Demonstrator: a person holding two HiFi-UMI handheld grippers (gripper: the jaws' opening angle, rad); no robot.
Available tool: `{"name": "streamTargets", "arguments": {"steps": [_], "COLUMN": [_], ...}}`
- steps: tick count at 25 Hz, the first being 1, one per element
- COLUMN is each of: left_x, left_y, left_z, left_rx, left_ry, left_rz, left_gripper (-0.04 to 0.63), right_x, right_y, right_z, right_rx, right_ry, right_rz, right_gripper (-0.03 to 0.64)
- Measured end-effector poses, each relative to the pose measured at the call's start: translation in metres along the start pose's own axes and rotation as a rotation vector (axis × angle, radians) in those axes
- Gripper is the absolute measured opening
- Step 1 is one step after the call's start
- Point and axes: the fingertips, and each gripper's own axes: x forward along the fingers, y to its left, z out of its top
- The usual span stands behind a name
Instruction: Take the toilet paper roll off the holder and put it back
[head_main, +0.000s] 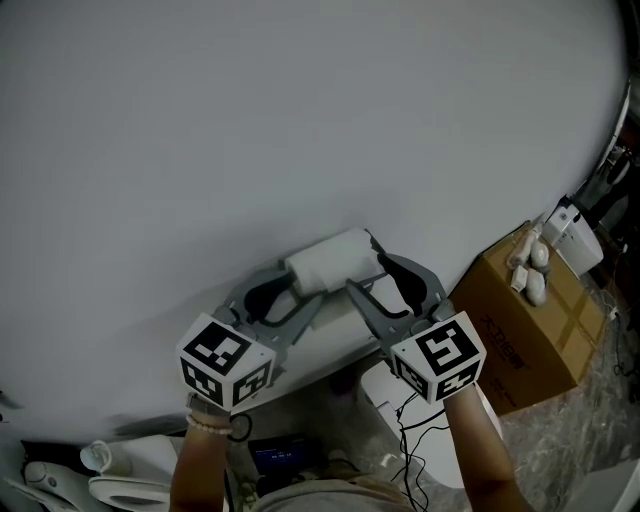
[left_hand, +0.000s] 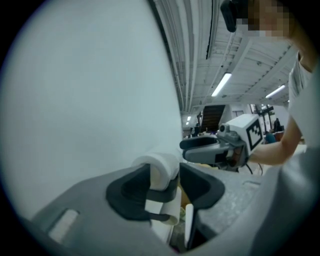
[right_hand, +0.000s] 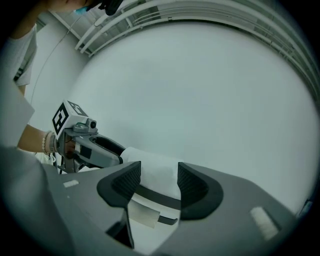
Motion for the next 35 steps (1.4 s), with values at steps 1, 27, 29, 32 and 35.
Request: {"name": "streamTargets", "arguments": {"steps": [1,27,29,32,35], "left_x": [-0.002,-0.119,-0.130,-0.143,-0.155], "left_y": [-0.001,-0.041,-0.047,-0.055,-0.058], "left_z": [0.000,0.033,0.030,0.023,0.014], "left_rx": [-0.001,0.108,0.119,0.114,0.080], "left_ry": [-0.001,-0.122,-0.116,-0.109,-0.113], "left_rz": [-0.004,0.060,0.060,0.054,0.060], "left_gripper": [0.178,-0.006,-0.006,-0.006,-0.005], "right_x": [-0.001,-0.082,-0.090,-0.099,-0.105], "right_y": [0.002,0.079,0.090,0.104,0.115], "right_z": [0.000,0.034,0.033,0.030,0.023], "right_rx": [0.000,0.069,0.079,0.094,0.107], "right_ry": [-0.003,-0.095,-0.089,-0.084,-0.076], "right_rz": [-0.003,-0.182,-0.187,-0.192,-0.205], "right_gripper": [0.221,0.029,0.029,0.028,0.024]}}
